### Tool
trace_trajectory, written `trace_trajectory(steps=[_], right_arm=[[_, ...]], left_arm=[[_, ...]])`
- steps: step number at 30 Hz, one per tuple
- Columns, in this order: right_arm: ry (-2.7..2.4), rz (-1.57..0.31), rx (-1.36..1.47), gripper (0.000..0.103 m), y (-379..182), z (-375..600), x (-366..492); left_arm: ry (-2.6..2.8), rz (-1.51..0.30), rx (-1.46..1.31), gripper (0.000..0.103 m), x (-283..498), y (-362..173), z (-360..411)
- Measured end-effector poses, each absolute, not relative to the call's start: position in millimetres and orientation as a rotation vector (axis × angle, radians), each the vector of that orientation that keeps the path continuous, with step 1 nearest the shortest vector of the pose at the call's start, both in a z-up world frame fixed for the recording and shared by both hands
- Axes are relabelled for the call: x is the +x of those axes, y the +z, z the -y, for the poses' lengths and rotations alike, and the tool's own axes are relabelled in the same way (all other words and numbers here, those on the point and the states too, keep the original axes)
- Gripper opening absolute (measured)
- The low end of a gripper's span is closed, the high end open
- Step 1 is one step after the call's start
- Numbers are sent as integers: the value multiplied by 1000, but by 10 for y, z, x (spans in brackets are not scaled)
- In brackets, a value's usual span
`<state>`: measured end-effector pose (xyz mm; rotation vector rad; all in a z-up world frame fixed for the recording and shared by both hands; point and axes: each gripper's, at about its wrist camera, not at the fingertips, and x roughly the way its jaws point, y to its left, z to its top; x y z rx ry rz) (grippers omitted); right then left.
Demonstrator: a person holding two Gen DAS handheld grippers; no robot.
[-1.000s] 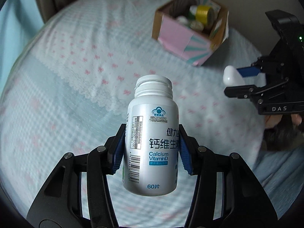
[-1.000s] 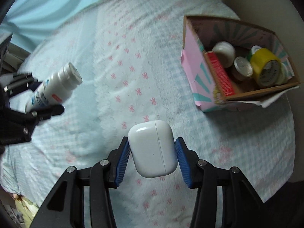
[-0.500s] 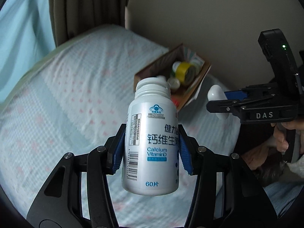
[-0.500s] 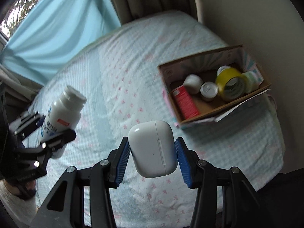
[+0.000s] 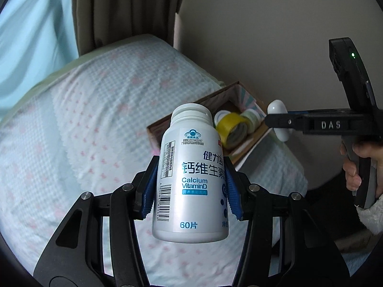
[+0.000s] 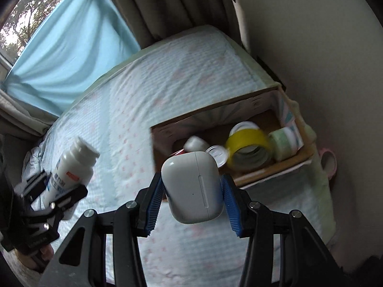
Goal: Organize rigid objects
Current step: 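Lift the vitamin bottle and earbud case and carry both over the box, then release the vitamin bottle with the left tool while the right drops the earbud case in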
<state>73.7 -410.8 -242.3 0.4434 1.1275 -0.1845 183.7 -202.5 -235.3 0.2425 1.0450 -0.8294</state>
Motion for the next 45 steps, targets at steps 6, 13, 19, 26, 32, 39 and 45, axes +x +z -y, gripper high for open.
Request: trace_trajectory(steps=[6, 13, 19, 26, 32, 39, 45], right_arm=[[-184, -1166, 463, 45, -2625, 4769, 1002], [-160, -1227, 493, 45, -3017, 5313, 1317], [-126, -1293, 480, 45, -3417, 5541, 1547], [-97, -1345, 445, 45, -3800, 5612, 1713], [-81, -1356, 371, 59, -3885, 5524, 1799], [-22, -1386, 449, 103, -3940, 5386, 1702], [-47, -1372, 470, 103, -3913, 5249, 1541]], left_arm=[[-781, -1103, 210, 47, 1871, -2623, 2511], [-724, -1205, 251, 47, 1982, -3075, 3001], [-679, -1300, 297, 47, 2081, -3552, 3314], [-666, -1367, 353, 47, 2144, -3978, 3557], [-701, -1391, 378, 97, 2189, -4054, 3700], [-684, -1374, 382, 103, 2141, -3900, 3630], [-673, -1374, 371, 103, 2102, -3797, 3546]])
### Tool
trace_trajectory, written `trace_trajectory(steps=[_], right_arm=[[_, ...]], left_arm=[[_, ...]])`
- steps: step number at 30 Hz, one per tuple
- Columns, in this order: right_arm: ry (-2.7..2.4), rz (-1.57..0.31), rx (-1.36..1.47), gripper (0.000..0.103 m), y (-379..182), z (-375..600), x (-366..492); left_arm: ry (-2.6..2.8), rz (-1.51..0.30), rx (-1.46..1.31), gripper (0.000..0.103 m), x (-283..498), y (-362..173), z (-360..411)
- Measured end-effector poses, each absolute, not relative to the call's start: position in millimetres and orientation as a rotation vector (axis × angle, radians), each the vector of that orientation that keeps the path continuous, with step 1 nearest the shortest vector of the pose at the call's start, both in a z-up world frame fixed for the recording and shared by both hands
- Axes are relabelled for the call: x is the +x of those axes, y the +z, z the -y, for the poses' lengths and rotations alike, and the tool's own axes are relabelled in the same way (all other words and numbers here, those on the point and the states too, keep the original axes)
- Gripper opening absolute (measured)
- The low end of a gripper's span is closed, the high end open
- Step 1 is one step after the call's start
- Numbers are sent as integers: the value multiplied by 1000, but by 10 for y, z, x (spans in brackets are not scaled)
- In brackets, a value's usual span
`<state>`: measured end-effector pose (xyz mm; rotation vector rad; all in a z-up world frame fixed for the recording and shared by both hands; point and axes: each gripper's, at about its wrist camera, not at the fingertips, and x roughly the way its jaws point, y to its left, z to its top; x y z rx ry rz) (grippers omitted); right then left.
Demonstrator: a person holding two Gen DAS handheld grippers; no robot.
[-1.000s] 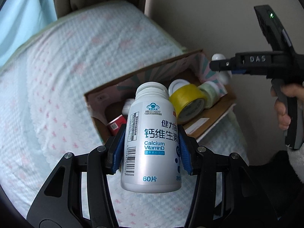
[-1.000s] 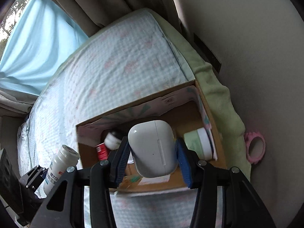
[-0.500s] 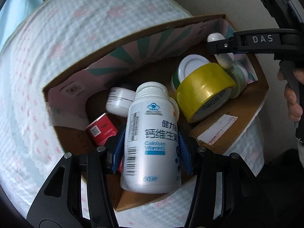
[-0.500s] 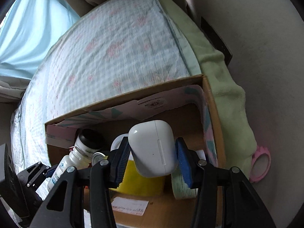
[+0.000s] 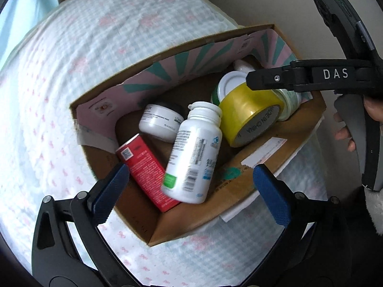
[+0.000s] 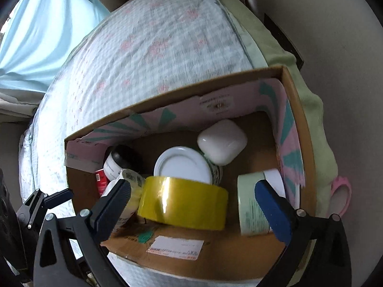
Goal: Organize rigid objects
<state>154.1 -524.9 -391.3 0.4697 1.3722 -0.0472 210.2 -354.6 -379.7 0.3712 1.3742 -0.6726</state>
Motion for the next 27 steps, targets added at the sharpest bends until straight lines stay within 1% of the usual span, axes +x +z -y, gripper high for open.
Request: trace_trajectory(steps=[8, 14, 21, 27], right_arm=[[-77, -1338, 472, 103, -3655, 5217, 1460], [-85, -1298, 447, 103, -3349, 5028, 1390], [-74, -1235, 400, 103, -2834, 4652, 1158], [-9, -1154, 349, 103, -2168, 3983, 925]], left_arm=[[-662, -1341, 365, 103, 2069, -3574, 3422], [-648, -1299, 319, 103, 1988, -3263, 3245], [-629, -1238, 261, 103, 1814, -2738, 2850], [-544, -1161, 184, 103, 1643, -2058, 2157]])
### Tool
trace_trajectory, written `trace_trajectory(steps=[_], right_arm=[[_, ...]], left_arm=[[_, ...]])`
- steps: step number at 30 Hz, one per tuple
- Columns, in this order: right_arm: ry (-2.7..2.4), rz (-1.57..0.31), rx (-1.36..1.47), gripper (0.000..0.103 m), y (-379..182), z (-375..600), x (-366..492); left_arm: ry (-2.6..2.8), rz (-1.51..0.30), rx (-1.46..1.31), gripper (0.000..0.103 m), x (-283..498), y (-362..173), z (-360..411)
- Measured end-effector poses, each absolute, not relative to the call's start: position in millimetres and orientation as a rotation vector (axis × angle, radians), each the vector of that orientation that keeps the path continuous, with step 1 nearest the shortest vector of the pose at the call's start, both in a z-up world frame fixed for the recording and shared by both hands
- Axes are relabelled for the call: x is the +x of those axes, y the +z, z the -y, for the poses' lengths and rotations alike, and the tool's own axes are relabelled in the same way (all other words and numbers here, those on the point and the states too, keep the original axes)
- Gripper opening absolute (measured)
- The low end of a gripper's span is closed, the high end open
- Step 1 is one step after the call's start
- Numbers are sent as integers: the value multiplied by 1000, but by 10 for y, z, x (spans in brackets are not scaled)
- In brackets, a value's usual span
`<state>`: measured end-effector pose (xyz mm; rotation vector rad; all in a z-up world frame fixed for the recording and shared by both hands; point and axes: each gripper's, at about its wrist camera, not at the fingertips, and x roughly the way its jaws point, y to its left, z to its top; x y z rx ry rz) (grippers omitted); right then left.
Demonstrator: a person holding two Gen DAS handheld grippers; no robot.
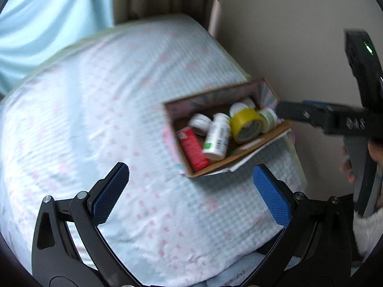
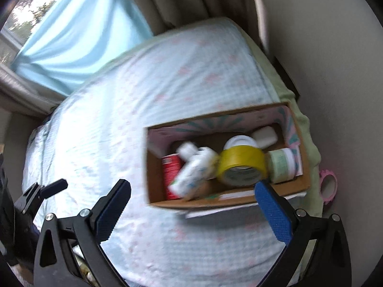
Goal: Organize rigid objects
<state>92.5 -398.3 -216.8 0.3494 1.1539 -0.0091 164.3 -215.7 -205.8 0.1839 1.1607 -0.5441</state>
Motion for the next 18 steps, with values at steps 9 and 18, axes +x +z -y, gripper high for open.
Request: trace_trajectory(steps=[9, 18], right_arm=[[20, -765, 144, 103, -507, 2803, 542], [-1, -537, 27, 103, 68, 2120, 28]], left_arm=[[-241, -712, 82, 103, 1186, -336, 809], [-89, -461, 87, 103, 569, 248, 220]])
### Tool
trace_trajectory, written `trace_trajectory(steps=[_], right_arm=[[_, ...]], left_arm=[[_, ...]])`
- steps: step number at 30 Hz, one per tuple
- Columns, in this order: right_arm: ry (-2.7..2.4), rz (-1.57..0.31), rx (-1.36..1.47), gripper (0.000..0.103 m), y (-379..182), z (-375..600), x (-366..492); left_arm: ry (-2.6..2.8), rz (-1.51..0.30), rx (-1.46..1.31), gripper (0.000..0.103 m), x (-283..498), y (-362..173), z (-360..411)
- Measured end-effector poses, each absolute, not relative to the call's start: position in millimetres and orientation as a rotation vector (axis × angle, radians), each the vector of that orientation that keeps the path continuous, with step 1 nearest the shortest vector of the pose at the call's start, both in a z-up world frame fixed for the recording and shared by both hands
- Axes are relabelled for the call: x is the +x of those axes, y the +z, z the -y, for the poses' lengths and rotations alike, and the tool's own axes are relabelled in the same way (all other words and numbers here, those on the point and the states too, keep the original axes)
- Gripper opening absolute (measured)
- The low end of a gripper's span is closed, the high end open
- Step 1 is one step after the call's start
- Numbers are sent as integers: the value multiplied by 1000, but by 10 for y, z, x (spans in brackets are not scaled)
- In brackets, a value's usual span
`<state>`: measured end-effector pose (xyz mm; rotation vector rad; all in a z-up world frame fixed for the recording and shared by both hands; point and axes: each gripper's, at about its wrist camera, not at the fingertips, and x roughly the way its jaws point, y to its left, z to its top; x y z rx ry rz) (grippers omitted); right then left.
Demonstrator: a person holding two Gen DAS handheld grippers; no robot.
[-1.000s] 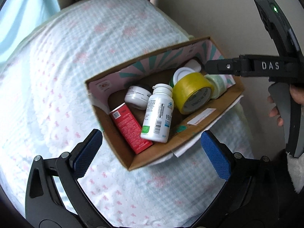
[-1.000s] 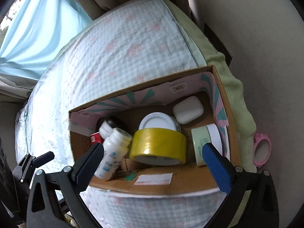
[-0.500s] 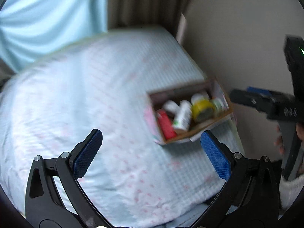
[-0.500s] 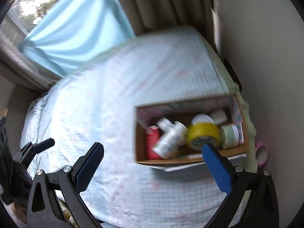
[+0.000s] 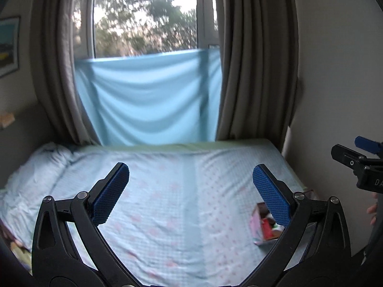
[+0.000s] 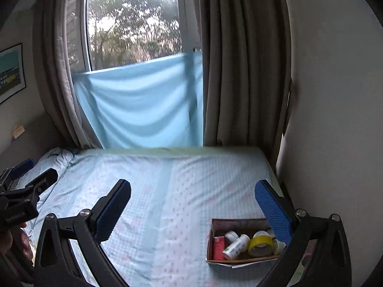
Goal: Organize rigid objects
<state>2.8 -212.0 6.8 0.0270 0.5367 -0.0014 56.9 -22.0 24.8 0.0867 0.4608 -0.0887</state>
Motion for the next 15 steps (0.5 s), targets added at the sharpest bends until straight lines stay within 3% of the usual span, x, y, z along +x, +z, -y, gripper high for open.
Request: trace_trajectory(steps=[15], right_arm=[[-73, -505, 13, 103, 49, 2146, -129]], left_arm=[[-122, -452, 75, 103, 452, 191, 305]])
